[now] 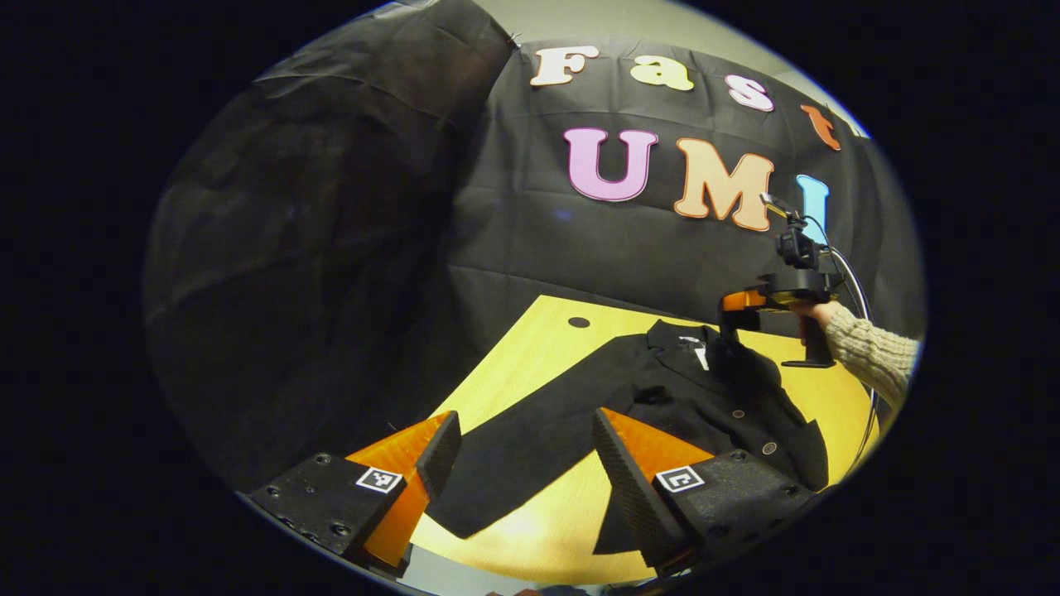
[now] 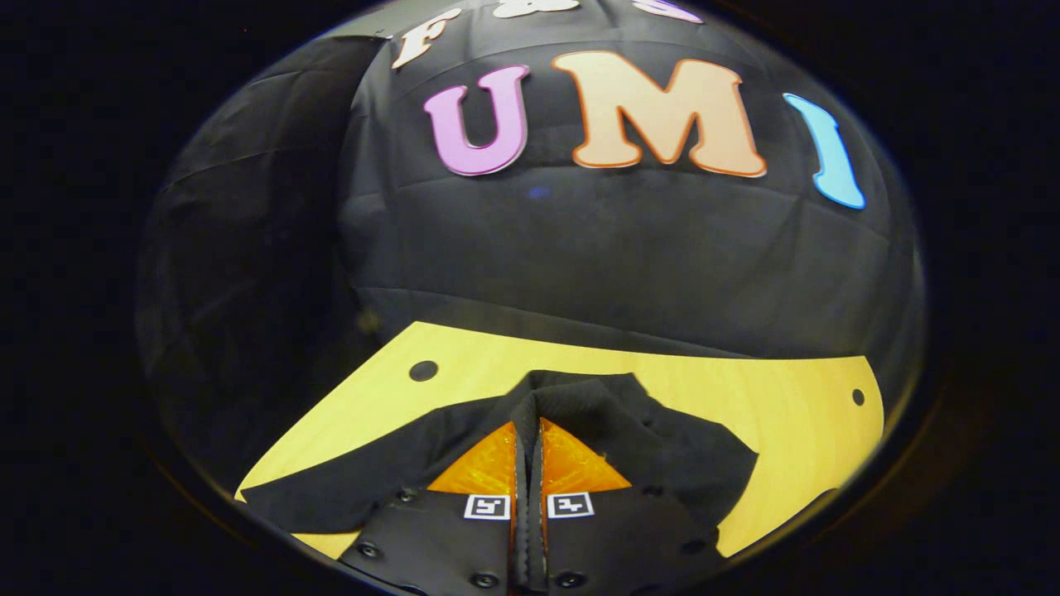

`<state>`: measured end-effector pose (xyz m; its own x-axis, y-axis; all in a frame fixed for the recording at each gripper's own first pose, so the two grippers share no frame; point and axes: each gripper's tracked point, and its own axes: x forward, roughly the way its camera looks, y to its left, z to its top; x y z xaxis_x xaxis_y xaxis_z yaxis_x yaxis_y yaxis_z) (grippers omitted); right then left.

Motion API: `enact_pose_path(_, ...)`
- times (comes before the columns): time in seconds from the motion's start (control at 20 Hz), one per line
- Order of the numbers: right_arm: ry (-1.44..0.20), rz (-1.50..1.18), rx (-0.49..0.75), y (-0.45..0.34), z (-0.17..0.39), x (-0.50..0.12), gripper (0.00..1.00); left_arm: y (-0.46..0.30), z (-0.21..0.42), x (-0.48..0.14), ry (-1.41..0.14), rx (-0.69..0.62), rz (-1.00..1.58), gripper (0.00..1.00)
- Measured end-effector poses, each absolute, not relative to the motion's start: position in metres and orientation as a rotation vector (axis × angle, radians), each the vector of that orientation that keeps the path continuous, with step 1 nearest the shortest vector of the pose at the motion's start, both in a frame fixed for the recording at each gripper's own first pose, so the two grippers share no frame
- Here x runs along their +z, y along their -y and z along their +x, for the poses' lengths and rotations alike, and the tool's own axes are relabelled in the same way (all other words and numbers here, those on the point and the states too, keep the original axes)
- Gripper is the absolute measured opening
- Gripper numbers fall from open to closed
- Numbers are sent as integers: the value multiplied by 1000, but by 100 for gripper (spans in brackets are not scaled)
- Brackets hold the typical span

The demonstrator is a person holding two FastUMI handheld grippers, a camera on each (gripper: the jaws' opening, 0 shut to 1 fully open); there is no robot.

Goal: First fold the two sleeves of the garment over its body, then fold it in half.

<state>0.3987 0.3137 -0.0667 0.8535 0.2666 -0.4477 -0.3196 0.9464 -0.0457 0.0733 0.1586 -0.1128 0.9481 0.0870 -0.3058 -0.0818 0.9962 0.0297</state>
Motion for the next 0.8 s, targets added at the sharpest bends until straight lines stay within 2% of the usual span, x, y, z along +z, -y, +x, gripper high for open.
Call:
enact_pose_path(0.35, -510, -212, 422, -396, 389, -116, 2, -183, 66, -141, -361, 157, -22, 95)
enact_pose_path(0.8, -593, -329, 420, -414, 391, -174, 4, -217, 62, -196, -455, 248, -66, 96)
